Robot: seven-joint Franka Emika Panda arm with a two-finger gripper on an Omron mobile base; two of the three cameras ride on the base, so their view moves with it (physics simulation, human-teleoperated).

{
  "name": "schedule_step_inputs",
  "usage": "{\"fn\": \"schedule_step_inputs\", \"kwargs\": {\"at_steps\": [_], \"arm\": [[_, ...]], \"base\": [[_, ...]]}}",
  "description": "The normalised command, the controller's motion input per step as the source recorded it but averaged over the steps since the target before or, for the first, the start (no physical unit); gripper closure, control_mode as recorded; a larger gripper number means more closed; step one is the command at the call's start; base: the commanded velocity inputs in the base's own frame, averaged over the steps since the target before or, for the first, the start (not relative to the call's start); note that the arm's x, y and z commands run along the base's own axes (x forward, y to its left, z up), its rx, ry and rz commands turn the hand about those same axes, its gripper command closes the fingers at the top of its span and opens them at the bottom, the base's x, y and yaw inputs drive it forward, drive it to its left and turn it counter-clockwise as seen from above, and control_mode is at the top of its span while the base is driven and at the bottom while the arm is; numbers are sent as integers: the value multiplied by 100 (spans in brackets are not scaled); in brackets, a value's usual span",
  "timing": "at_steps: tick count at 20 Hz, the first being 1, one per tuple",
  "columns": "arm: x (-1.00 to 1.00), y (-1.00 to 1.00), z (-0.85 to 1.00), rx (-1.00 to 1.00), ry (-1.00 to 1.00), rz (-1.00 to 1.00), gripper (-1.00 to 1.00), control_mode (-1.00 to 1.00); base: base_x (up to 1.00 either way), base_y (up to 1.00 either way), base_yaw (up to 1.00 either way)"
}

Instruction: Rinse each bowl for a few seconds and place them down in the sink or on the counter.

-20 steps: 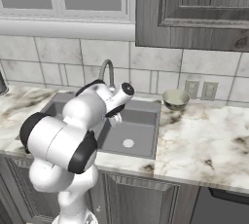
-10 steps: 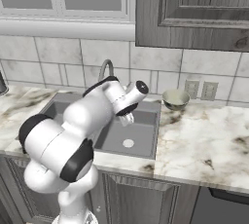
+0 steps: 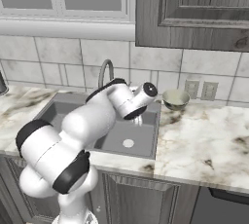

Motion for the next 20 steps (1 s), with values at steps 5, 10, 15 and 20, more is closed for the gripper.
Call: {"fn": "schedule_step_inputs", "kwargs": {"at_steps": [5, 10, 15, 20], "arm": [[-9, -40, 0, 0, 0, -32, 100, -100], [-5, -35, 0, 0, 0, -34, 100, -100], [0, -41, 0, 0, 7, -34, 100, -100], [0, -45, 0, 0, 12, -33, 100, -100]], "base": [[0, 0, 0], [0, 0, 0], [0, 0, 0], [0, 0, 0]]}}
